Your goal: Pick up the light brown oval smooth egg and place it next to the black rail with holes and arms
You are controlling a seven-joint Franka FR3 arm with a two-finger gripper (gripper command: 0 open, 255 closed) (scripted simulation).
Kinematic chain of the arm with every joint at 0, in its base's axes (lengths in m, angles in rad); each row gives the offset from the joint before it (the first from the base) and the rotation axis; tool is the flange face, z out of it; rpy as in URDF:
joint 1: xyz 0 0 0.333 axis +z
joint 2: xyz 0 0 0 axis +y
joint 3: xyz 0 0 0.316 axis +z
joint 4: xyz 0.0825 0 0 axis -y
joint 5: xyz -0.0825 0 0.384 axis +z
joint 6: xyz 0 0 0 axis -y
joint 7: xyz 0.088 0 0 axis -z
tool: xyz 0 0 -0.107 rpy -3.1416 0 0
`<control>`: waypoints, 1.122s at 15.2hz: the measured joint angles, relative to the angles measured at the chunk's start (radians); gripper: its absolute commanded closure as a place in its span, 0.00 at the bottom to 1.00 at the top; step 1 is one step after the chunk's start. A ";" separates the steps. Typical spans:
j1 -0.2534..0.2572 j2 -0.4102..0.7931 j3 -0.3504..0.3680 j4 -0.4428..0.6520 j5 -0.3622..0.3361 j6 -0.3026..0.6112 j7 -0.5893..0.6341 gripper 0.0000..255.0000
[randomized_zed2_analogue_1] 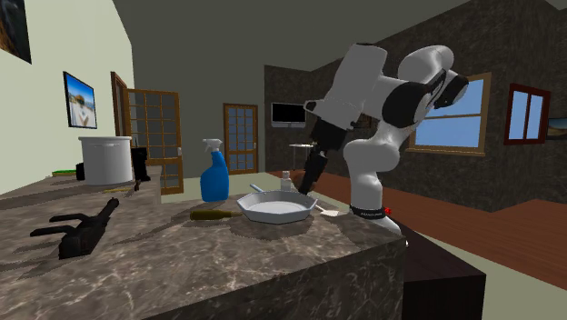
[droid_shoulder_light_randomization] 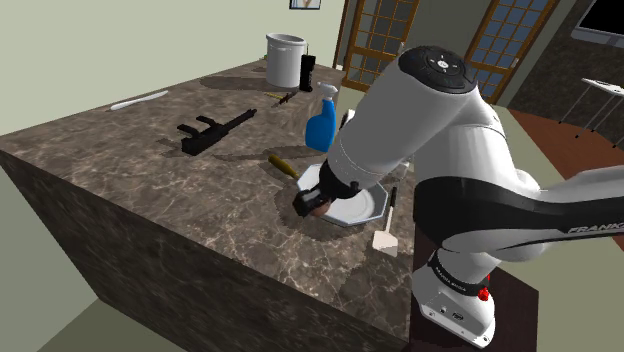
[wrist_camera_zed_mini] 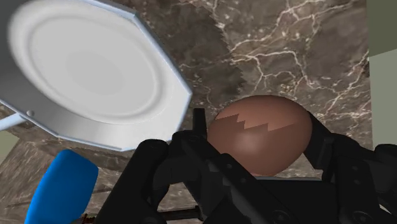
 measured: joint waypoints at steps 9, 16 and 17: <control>-0.324 0.317 0.127 0.229 -0.171 0.128 0.006 1.00; -0.705 0.674 0.428 0.487 -0.506 0.128 0.173 1.00; -0.752 0.764 0.483 0.535 -0.607 0.091 0.230 1.00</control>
